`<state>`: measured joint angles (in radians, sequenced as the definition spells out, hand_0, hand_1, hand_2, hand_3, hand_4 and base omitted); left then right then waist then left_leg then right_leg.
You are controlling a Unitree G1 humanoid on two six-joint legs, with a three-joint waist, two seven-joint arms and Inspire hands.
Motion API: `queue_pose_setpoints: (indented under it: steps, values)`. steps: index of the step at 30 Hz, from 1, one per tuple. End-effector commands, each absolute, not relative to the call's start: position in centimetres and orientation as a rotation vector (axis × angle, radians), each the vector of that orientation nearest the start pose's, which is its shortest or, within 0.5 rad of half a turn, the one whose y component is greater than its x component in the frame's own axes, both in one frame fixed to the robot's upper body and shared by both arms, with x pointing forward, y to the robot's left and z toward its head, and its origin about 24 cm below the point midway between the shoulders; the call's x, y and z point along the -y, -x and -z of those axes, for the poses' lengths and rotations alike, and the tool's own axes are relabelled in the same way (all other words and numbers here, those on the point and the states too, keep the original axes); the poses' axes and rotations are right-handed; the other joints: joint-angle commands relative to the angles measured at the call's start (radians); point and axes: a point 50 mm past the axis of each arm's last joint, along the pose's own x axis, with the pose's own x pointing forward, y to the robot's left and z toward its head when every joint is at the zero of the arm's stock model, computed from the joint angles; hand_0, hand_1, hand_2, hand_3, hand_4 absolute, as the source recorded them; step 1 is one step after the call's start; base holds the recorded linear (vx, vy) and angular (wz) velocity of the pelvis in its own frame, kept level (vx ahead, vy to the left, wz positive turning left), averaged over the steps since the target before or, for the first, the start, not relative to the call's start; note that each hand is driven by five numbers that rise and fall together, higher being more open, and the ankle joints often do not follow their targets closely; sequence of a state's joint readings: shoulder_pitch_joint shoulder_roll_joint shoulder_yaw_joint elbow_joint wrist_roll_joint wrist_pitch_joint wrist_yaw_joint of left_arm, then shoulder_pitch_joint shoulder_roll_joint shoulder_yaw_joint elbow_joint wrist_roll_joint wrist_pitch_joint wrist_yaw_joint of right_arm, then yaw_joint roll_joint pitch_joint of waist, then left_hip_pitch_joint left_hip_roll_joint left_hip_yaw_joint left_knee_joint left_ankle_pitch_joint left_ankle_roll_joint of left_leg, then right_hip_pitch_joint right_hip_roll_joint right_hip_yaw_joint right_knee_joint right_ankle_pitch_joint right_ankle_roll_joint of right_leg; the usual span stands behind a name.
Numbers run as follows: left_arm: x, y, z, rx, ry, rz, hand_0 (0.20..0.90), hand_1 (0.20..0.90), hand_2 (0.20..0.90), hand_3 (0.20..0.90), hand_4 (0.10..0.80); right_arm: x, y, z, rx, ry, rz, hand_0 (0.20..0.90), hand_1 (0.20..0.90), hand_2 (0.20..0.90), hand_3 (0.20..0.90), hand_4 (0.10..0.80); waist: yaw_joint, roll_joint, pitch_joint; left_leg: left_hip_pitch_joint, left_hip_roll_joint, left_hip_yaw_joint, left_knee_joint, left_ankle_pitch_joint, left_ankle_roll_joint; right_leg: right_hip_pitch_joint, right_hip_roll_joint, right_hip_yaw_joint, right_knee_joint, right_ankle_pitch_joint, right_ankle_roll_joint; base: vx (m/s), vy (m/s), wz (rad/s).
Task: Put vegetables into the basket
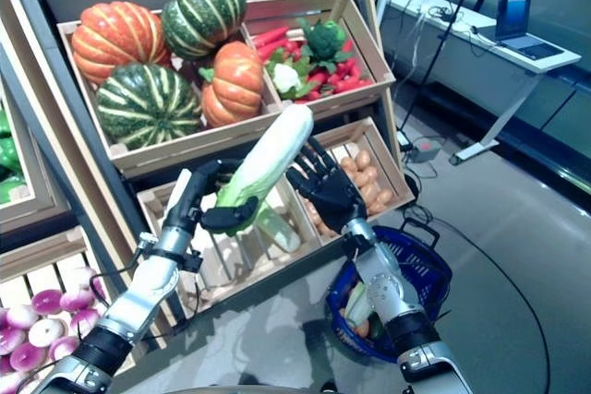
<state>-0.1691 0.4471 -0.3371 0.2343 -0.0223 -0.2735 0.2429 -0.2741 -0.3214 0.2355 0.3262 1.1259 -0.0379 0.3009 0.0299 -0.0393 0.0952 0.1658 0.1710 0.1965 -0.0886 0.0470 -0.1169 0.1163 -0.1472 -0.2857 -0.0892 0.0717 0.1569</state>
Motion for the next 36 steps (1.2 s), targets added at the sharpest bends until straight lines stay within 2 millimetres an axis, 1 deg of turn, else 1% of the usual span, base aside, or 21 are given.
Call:
queue_pose_setpoints:
  steps: [1,6,9,13,20,24,28,30,31,33,35,36]
  values:
    - [-13.3,-29.6,-13.9,0.658,-0.407,0.229,0.3,0.3,0.3,0.3,0.4,13.7,-32.4,-12.8,0.275,-0.839,-0.605,0.9,0.9,0.9,0.9,0.8,0.011,-0.006,-0.073,-0.026,-0.033,-0.035,0.001,-0.074,0.021,0.055,-0.038,-0.009,0.014,-0.061,-0.001,0.0,0.0,0.0]
    - [-12.6,-29.5,-14.0,0.675,-0.433,0.266,0.3,0.3,0.3,0.3,0.4,13.5,-32.8,-13.5,0.29,-0.838,-0.622,0.9,0.9,0.9,0.9,0.8,0.014,-0.006,-0.074,-0.025,-0.034,-0.04,0.001,-0.075,0.02,0.057,-0.038,-0.008,0.014,-0.063,0.0,0.0,0.0,0.0]
    - [-12.2,-29.5,-13.8,0.674,-0.452,0.295,0.3,0.3,0.3,0.3,0.4,13.2,-33.0,-14.2,0.306,-0.843,-0.661,0.9,0.9,0.9,0.9,0.8,0.016,-0.007,-0.077,-0.027,-0.036,-0.044,0.001,-0.076,0.02,0.057,-0.038,-0.006,0.013,-0.064,0.0,0.0,0.0,0.0]
    - [-12.1,-29.4,-13.7,0.675,-0.459,0.315,0.3,0.3,0.3,0.3,0.4,12.9,-33.1,-14.6,0.295,-0.863,-0.702,0.9,0.9,0.9,0.9,0.8,0.018,-0.008,-0.078,-0.027,-0.036,-0.046,0.001,-0.077,0.019,0.058,-0.038,-0.006,0.013,-0.066,0.0,0.0,0.0,0.0]
    - [-11.9,-29.5,-13.5,0.651,-0.444,0.342,0.3,0.3,0.3,0.3,0.4,11.6,-33.0,-15.5,0.3,-0.926,-0.876,0.9,0.9,0.9,0.9,0.8,0.024,-0.01,-0.081,-0.029,-0.035,-0.052,0.001,-0.077,0.017,0.059,-0.037,-0.007,0.015,-0.07,-0.002,0.0,0.0,0.0]
    - [-11.9,-29.4,-13.3,0.658,-0.461,0.349,0.3,0.3,0.3,0.3,0.4,11.6,-33.0,-16.1,0.327,-0.899,-0.906,0.9,0.9,0.9,0.9,0.8,0.026,-0.012,-0.085,-0.029,-0.035,-0.056,0.001,-0.077,0.016,0.06,-0.035,-0.008,0.015,-0.072,-0.003,0.0,0.0,0.0]
    - [-11.8,-29.3,-13.5,0.693,-0.5,0.348,0.3,0.3,0.3,0.3,0.4,12.3,-33.5,-16.7,0.36,-0.837,-0.814,0.9,0.9,0.9,0.9,0.8,0.024,-0.012,-0.085,-0.031,-0.035,-0.057,0.001,-0.075,0.016,0.057,-0.034,-0.003,0.016,-0.072,-0.003,0.0,0.0,0.0]
    - [-11.6,-29.2,-14.0,0.732,-0.542,0.336,0.3,0.3,0.3,0.3,0.4,12.9,-33.8,-17.1,0.386,-0.721,-0.694,0.9,0.9,0.9,0.9,0.8,0.02,-0.012,-0.083,-0.034,-0.036,-0.059,0.001,-0.074,0.017,0.051,-0.033,0.004,0.018,-0.071,-0.004,0.0,0.0,0.0]
    - [-11.5,-29.2,-14.0,0.737,-0.546,0.332,0.3,0.3,0.3,0.3,0.4,13.0,-33.9,-17.1,0.387,-0.706,-0.668,0.9,0.9,0.9,0.9,0.8,0.018,-0.012,-0.082,-0.035,-0.036,-0.059,0.001,-0.074,0.017,0.05,-0.033,0.006,0.018,-0.071,-0.003,0.0,0.0,0.0]
    - [-11.3,-29.1,-14.3,0.774,-0.581,0.305,0.3,0.3,0.3,0.3,0.4,13.3,-34.1,-17.5,0.411,-0.63,-0.556,0.9,0.9,0.9,0.9,0.8,0.011,-0.01,-0.076,-0.035,-0.036,-0.057,0.001,-0.072,0.018,0.046,-0.033,0.014,0.019,-0.069,-0.003,0.0,0.0,0.0]
    - [-11.2,-29.1,-14.5,0.795,-0.602,0.288,0.3,0.3,0.3,0.3,0.4,13.4,-34.1,-17.7,0.421,-0.589,-0.498,0.9,0.9,0.9,0.9,0.8,0.007,-0.01,-0.073,-0.034,-0.037,-0.056,0.001,-0.072,0.018,0.046,-0.033,0.02,0.019,-0.068,-0.003,0.0,0.0,0.0]
    - [-11.1,-29.0,-14.7,0.811,-0.615,0.272,0.3,0.3,0.3,0.3,0.4,13.6,-34.1,-17.8,0.424,-0.532,-0.418,0.9,0.9,0.9,0.9,0.8,0.004,-0.009,-0.07,-0.033,-0.037,-0.055,0.001,-0.073,0.018,0.046,-0.032,0.024,0.017,-0.067,-0.002,0.0,0.0,0.0]
